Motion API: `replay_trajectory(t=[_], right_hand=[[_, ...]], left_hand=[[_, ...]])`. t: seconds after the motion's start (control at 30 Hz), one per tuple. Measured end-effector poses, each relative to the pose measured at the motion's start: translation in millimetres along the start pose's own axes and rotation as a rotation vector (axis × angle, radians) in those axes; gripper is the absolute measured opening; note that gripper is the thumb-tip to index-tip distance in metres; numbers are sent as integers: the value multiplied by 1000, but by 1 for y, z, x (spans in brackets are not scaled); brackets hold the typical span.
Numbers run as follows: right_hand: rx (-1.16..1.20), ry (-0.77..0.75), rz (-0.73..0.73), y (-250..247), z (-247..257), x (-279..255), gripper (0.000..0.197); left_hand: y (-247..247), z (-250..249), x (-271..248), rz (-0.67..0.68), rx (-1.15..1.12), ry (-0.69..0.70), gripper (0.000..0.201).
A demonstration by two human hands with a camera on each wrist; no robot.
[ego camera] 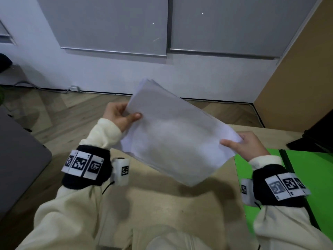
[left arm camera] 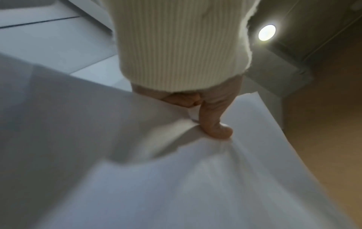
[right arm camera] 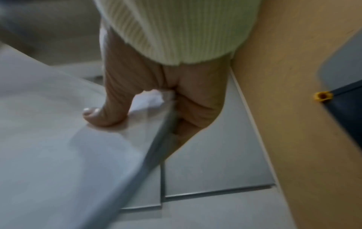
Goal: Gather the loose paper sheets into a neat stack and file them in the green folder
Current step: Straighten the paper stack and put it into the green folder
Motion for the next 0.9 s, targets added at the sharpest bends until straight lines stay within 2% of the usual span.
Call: replay_trajectory(t=[0.03, 0.07, 0.17, 0.23, 0.27, 0.3, 0.37, 0.4, 0.43, 0.5, 0.53, 0.6, 0.63, 0.7, 0.8, 0.9], right_hand=[[64, 15, -22, -3, -9, -2, 9], [164, 12, -35, -2, -13, -4, 9], [481, 67, -81, 9, -30, -9, 53], [608, 100, -73, 25, -37, -11, 67], [620, 94, -82, 30, -39, -11, 61], [607, 86, -131, 31, -38, -11, 47], [582, 50, -230, 26, -31, -13, 8], [582, 38, -257, 24, -30, -14, 8], [566, 19, -291, 23, -26, -15, 14], [542, 21, -288, 33, -30, -20, 15], [543, 40, -251, 43, -33, -24, 14], [572, 91, -225, 61, -43, -33, 17], [594, 132, -239, 67, -46, -37, 20], [633, 195, -278, 71, -50, -39, 13], [640, 211, -365, 65, -46, -34, 14], [601, 191, -463, 57, -41, -30, 18]], left_hand=[[-5, 13, -1, -16, -32, -40, 23], [-9, 24, -3, -30, -57, -80, 17], [-10, 59, -9, -56, -127, -190, 25], [-5, 79, -14, -73, -189, -240, 23], [-2, 86, -17, -88, -236, -257, 22], [2, 93, -19, -103, -287, -267, 23], [9, 103, -26, -114, -377, -285, 19], [11, 107, -30, -102, -411, -291, 10], [13, 111, -33, -91, -436, -298, 14], [13, 128, -39, -100, -417, -327, 51], [15, 132, -42, -90, -357, -328, 54], [32, 137, -50, 22, -214, -325, 35], [36, 140, -54, 35, -163, -337, 24], [34, 147, -59, -25, -120, -374, 25], [30, 147, -58, -113, -187, -390, 33], [24, 145, -55, -239, -282, -396, 19]])
Point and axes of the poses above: each hand's wrist, its own x-axis towards the middle knuckle, its own y-axis out of the palm, z = x × y, the point moved 10 cm from there along x, towards the middle knuckle, and after that the axes turned 3 degrees about -x, right-handed, at the moved point
